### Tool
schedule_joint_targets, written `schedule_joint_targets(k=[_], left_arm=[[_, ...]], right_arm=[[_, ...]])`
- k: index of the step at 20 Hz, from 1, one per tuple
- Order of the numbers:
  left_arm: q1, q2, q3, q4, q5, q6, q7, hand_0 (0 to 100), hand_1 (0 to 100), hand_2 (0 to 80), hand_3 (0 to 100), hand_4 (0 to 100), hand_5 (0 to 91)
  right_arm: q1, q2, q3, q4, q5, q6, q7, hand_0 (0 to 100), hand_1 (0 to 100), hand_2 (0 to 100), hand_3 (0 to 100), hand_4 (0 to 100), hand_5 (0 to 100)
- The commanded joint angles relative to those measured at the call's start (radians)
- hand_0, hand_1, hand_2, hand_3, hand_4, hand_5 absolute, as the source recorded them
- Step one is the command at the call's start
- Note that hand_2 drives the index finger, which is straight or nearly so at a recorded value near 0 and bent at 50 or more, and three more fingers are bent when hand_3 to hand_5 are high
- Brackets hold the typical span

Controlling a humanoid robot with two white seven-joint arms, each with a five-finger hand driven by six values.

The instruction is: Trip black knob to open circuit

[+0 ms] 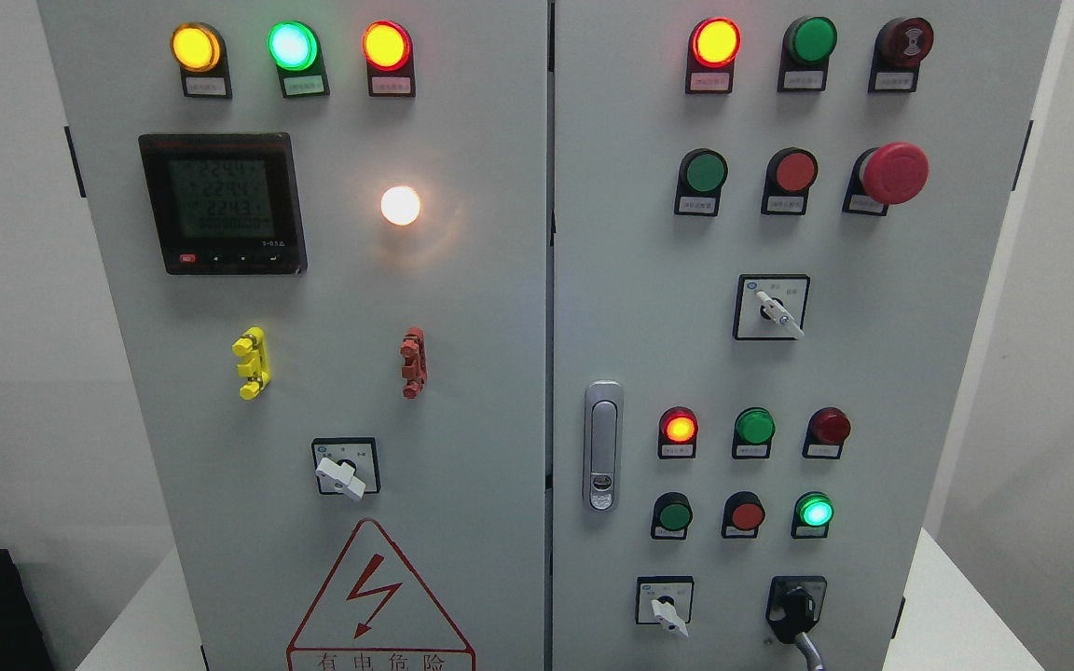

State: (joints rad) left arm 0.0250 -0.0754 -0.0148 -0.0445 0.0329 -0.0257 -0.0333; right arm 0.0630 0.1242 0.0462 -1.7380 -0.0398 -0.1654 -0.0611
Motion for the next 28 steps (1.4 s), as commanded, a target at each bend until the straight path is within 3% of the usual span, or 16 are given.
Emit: schedule_joint_targets(k=[1, 28], left_arm=[[-0.002, 0.000, 0.002, 0.000, 0.002, -0.003, 0.000, 12, 39, 0.0, 0, 0, 0.0], [-0.002, 0.000, 0.002, 0.000, 0.002, -0.003, 0.000, 12, 39, 0.0, 0, 0, 0.0]], right_arm=[[-0.011, 0.006, 0.017, -0.032, 0.005, -0.016, 0.027, 0, 0, 5, 100, 100, 100], [0.000, 0.002, -0.009, -0.031, 0.005, -0.014, 0.027, 0, 0, 5, 100, 100, 100]])
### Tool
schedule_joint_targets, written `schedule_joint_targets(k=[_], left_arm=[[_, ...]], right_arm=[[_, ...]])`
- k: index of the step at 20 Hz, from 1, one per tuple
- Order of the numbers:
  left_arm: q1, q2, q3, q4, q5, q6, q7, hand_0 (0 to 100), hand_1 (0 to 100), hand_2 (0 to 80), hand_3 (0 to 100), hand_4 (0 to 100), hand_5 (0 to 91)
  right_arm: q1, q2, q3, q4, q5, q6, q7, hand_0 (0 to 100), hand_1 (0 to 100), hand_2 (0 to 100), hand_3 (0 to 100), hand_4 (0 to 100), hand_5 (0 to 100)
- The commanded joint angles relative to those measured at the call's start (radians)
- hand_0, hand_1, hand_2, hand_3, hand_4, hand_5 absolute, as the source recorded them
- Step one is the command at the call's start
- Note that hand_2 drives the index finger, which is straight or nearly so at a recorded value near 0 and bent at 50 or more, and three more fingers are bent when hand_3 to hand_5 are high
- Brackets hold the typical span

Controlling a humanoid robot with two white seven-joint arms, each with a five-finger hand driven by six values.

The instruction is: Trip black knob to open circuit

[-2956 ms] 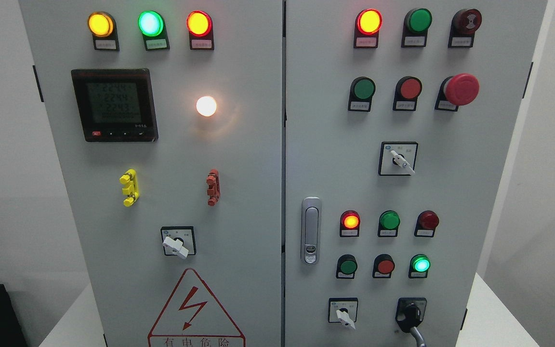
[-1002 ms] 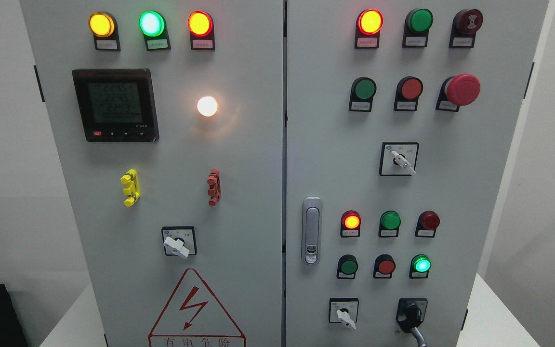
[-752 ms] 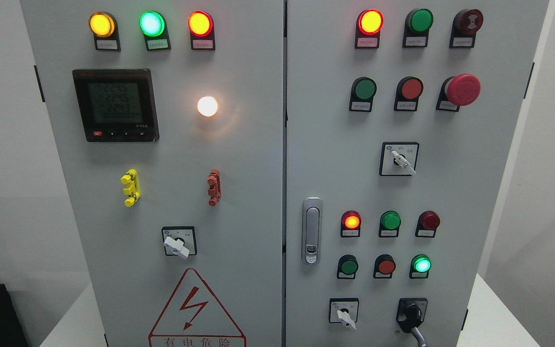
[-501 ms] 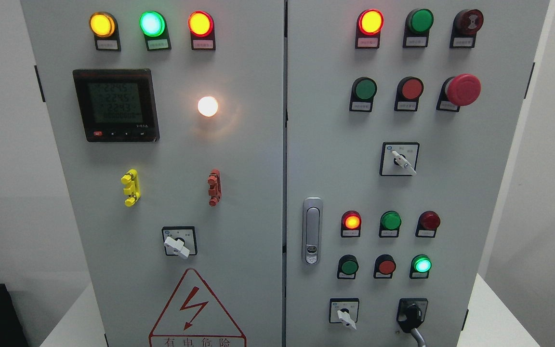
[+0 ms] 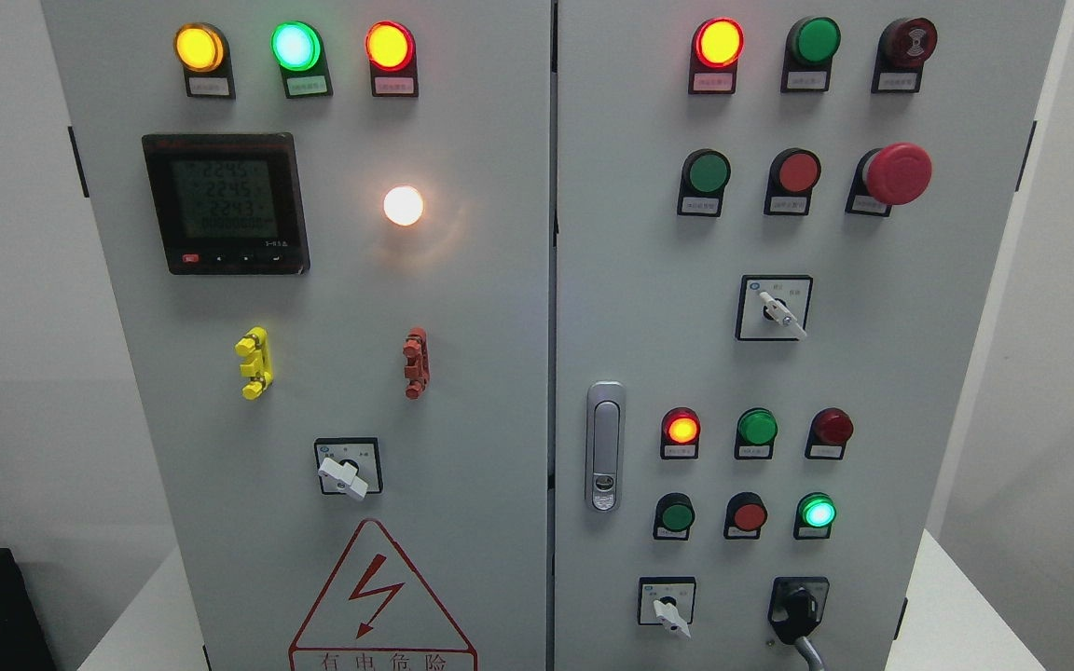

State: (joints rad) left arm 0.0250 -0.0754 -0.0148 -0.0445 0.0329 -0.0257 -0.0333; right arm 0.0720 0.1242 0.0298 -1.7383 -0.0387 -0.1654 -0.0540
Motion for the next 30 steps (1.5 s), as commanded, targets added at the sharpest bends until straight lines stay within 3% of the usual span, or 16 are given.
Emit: schedule_joint_targets(k=[1, 30], left_arm=[[-0.002, 0.000, 0.002, 0.000, 0.002, -0.003, 0.000, 12, 39, 0.0, 0, 0, 0.0], [-0.002, 0.000, 0.002, 0.000, 0.002, -0.002, 0.000, 12, 39, 0.0, 0, 0, 0.0]], right_arm=[[-0.009, 0.002, 0.007, -0.030, 0.002, -0.014, 0.020, 0, 0, 5, 100, 100, 100], [-0.012, -0.005, -0.036, -0.026, 0.002, -0.013, 0.020, 0, 0, 5, 100, 100, 100]])
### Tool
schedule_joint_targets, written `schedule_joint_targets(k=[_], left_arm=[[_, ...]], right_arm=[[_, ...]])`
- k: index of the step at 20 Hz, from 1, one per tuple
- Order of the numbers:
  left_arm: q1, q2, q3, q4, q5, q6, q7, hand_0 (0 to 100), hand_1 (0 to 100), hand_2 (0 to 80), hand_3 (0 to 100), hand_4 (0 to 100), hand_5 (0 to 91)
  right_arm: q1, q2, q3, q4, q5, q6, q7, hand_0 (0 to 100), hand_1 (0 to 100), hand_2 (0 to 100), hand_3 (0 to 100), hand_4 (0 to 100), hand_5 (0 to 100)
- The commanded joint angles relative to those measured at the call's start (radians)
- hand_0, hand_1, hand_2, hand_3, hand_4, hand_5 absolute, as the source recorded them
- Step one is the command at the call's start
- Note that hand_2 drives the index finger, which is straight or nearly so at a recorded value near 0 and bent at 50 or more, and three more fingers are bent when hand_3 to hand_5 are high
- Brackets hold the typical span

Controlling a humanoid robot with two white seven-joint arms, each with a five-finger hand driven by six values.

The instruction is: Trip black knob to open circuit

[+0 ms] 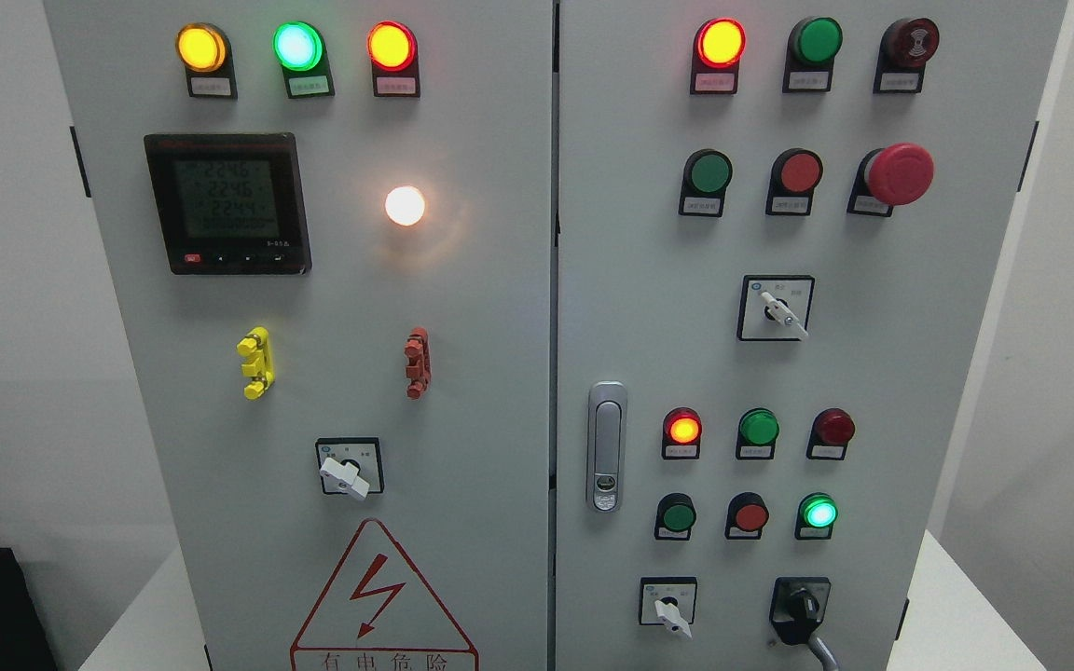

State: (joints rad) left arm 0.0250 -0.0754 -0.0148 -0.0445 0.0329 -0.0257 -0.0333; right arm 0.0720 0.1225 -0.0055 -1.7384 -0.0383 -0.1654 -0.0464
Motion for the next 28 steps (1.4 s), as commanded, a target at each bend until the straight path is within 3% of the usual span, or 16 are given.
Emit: schedule_joint_targets(k=[1, 28], left_arm=[[-0.002, 0.000, 0.003, 0.000, 0.001, -0.003, 0.000, 12, 39, 0.0, 0, 0, 0.0], [-0.002, 0.000, 0.003, 0.000, 0.002, -0.003, 0.000, 12, 39, 0.0, 0, 0, 0.0]], right_arm=[[-0.014, -0.003, -0.001, -0.026, 0.001, -0.013, 0.013, 0, 0, 5, 100, 100, 100], [-0.015, -0.020, -0.024, -0.030, -0.012, -0.011, 0.013, 0, 0, 6, 100, 100, 100]])
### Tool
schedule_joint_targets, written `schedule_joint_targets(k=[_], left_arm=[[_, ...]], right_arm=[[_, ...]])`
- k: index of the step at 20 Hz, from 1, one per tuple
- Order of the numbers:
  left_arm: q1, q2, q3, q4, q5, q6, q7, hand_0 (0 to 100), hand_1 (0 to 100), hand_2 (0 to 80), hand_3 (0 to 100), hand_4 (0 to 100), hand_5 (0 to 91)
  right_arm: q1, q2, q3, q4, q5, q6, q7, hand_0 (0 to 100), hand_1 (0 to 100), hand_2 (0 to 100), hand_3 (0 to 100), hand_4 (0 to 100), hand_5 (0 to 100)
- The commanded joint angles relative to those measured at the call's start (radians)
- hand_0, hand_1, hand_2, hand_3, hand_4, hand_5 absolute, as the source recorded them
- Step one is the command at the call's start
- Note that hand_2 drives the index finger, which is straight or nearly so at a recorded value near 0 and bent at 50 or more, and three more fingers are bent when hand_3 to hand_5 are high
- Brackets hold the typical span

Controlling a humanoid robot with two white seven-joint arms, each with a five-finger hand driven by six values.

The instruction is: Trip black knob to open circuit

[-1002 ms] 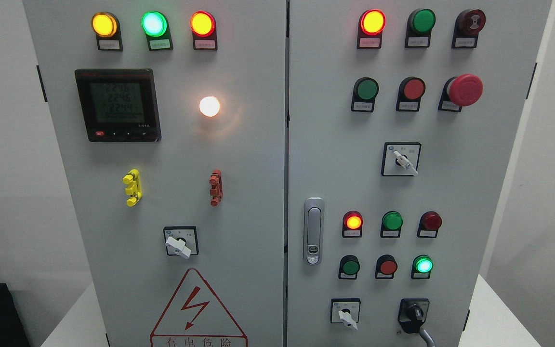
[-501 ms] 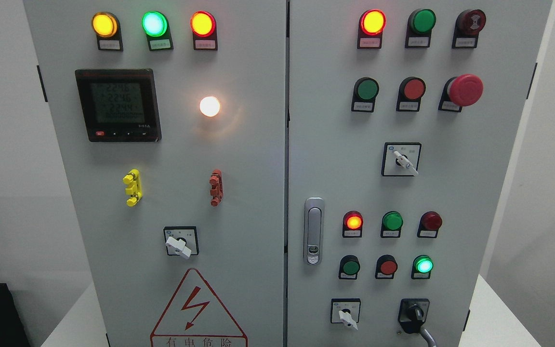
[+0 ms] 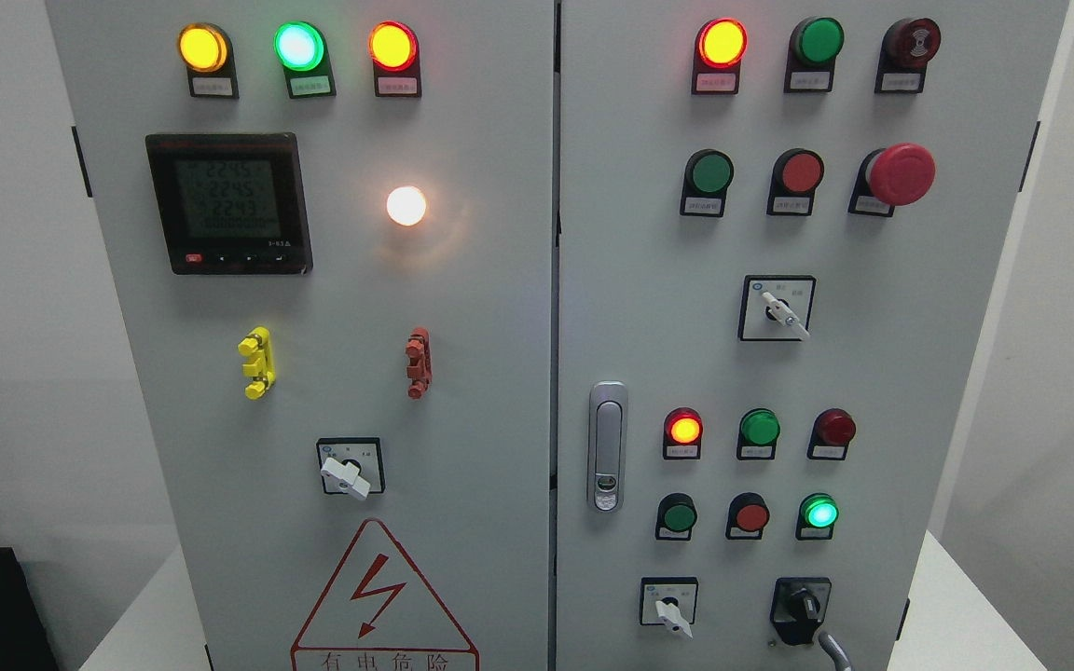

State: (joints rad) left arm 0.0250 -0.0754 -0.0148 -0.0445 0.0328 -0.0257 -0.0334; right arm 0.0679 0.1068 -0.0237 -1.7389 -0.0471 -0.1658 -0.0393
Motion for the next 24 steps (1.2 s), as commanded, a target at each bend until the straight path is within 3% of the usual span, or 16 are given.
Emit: schedule_joint_targets(k=[1, 7, 13, 19, 22, 24], left_arm=[[-0.002, 0.000, 0.002, 0.000, 0.001, -0.003, 0.000, 12, 39, 0.0, 0, 0, 0.0], [-0.002, 0.000, 0.002, 0.000, 0.002, -0.002, 0.000, 12, 39, 0.0, 0, 0, 0.0], [-0.002, 0.000, 0.002, 0.000, 0.002, -0.003, 0.000, 12, 39, 0.0, 0, 0, 0.0], [-0.002, 0.000, 0.002, 0.000, 0.002, -0.002, 0.000, 12, 39, 0.0, 0, 0, 0.0], [-0.002, 0.000, 0.002, 0.000, 0.002, -0.003, 0.000, 12, 39, 0.0, 0, 0, 0.0], [-0.002, 0.000, 0.002, 0.000, 0.002, -0.003, 0.000, 12, 39, 0.0, 0, 0, 0.0]], right_arm=[[-0.011, -0.007, -0.009, -0.030, -0.004, -0.011, 0.006, 0, 0, 6, 100, 100, 100], [0.000, -0.013, -0.010, -0.042, -0.005, -0.011, 0.006, 0, 0, 6, 100, 100, 100], [0.069, -0.019, -0.007, -0.100, -0.050, -0.011, 0.006, 0, 0, 3, 100, 100, 96], [0.128, -0.024, -0.009, -0.145, -0.050, -0.012, 0.006, 0, 0, 0, 100, 89, 86], [0.156, -0.024, -0.007, -0.168, -0.050, -0.017, 0.006, 0, 0, 0, 100, 82, 76], [0.173, -0.026, -0.005, -0.182, -0.050, -0.020, 0.007, 0, 0, 0, 87, 67, 58]])
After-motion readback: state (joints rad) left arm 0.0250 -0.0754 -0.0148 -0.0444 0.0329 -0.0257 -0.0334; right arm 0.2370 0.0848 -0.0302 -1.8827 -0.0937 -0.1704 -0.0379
